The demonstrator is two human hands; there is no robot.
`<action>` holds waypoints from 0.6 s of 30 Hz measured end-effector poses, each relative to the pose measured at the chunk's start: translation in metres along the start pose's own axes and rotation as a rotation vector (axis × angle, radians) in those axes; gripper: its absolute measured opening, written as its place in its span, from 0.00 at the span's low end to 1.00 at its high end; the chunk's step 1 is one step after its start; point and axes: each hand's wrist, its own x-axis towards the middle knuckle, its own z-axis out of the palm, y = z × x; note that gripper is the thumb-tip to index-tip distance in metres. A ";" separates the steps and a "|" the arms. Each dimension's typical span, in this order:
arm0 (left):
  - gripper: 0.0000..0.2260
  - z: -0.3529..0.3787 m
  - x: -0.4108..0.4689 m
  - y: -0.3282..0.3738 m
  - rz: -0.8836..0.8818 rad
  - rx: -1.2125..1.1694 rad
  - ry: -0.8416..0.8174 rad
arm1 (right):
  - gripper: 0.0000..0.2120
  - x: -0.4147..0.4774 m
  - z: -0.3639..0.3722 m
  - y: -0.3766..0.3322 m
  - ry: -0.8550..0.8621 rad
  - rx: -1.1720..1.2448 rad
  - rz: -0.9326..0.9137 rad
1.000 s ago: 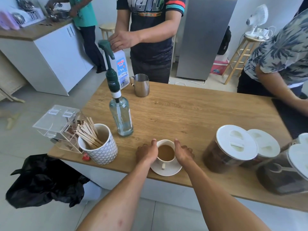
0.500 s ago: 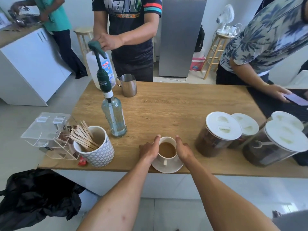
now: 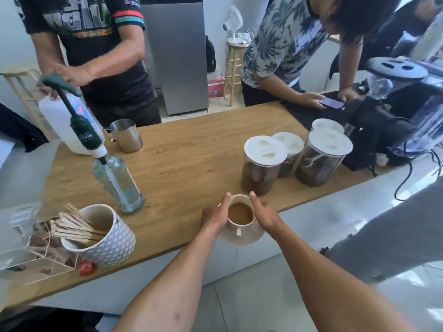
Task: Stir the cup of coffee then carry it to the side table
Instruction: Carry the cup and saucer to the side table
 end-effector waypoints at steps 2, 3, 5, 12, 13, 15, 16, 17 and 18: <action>0.35 0.010 -0.010 0.002 0.035 0.029 -0.022 | 0.42 -0.008 -0.008 0.009 0.039 -0.004 0.007; 0.35 0.016 -0.015 0.002 0.046 0.056 -0.035 | 0.44 -0.013 -0.013 0.014 0.056 0.002 0.020; 0.36 0.026 -0.021 0.004 0.065 0.092 -0.052 | 0.44 -0.021 -0.022 0.023 0.082 0.009 0.026; 0.36 0.066 -0.057 0.016 0.171 0.153 -0.148 | 0.41 -0.044 -0.059 0.069 0.217 0.042 0.018; 0.37 0.073 -0.063 0.016 0.189 0.169 -0.166 | 0.40 -0.048 -0.064 0.079 0.240 0.059 0.019; 0.36 0.092 -0.077 0.017 0.242 0.185 -0.208 | 0.39 -0.061 -0.076 0.098 0.287 0.095 0.032; 0.34 0.098 -0.083 0.018 0.262 0.178 -0.225 | 0.39 -0.067 -0.081 0.105 0.304 0.098 0.039; 0.32 0.103 -0.090 0.019 0.283 0.183 -0.242 | 0.39 -0.071 -0.085 0.111 0.315 0.100 0.046; 0.31 0.112 -0.102 0.019 0.300 0.214 -0.260 | 0.39 -0.080 -0.092 0.122 0.331 0.103 0.061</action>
